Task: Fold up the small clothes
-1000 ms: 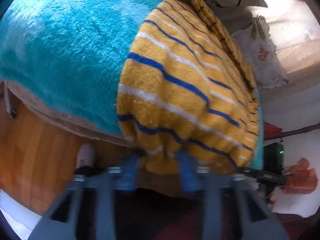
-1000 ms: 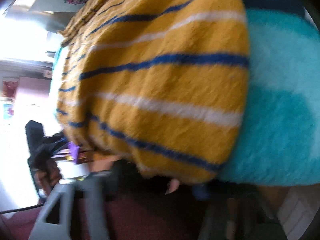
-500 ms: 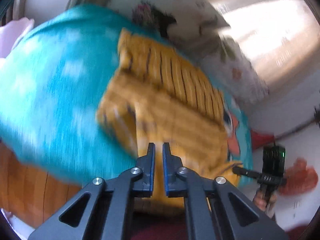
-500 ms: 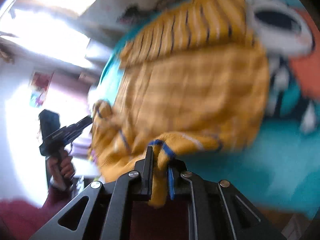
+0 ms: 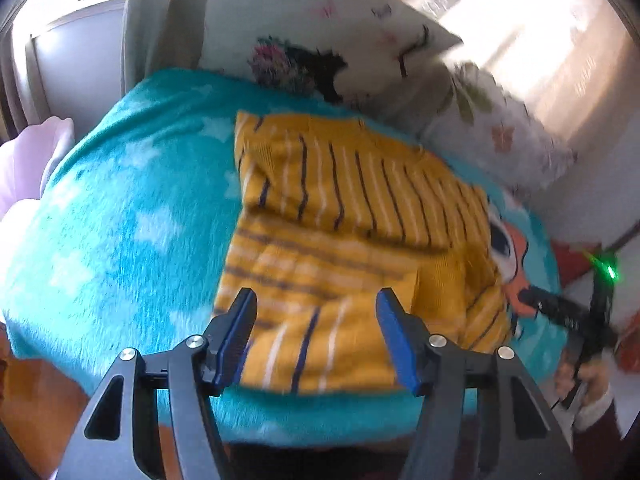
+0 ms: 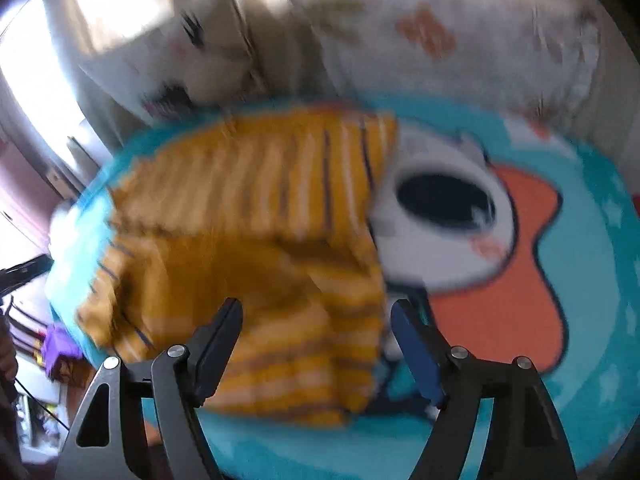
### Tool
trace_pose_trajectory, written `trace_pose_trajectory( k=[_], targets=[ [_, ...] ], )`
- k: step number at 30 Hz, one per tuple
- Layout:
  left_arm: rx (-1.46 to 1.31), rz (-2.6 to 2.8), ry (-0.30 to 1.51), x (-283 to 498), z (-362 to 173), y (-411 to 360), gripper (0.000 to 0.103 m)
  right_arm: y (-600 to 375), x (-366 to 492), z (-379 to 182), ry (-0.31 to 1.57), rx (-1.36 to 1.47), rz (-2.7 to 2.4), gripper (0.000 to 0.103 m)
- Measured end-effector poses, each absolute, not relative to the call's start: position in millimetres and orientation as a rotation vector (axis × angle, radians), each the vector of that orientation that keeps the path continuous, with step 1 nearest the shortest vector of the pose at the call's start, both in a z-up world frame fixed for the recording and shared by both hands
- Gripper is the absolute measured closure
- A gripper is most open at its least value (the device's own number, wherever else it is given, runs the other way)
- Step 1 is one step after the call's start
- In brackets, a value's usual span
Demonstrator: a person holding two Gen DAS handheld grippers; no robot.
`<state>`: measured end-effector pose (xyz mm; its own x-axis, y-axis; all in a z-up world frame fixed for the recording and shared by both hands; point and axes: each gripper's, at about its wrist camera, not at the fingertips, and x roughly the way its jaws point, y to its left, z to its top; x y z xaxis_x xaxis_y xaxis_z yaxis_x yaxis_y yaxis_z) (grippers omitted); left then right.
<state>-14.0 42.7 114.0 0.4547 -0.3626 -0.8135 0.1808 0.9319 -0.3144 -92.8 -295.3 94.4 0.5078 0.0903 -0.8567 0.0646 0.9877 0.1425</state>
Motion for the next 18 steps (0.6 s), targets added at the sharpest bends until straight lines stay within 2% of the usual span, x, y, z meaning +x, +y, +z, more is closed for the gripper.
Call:
trace_pose_trajectory(
  k=[9, 18],
  targets=[
    [0.078, -0.455, 1.083, -61, 92, 3, 0.042, -319, -107, 66, 1.131, 0.388, 0.078, 0.030],
    [0.430, -0.454, 1.062, -53, 56, -36, 0.044, -322, -109, 51, 1.163, 0.436, 0.050, 0.030]
  ],
)
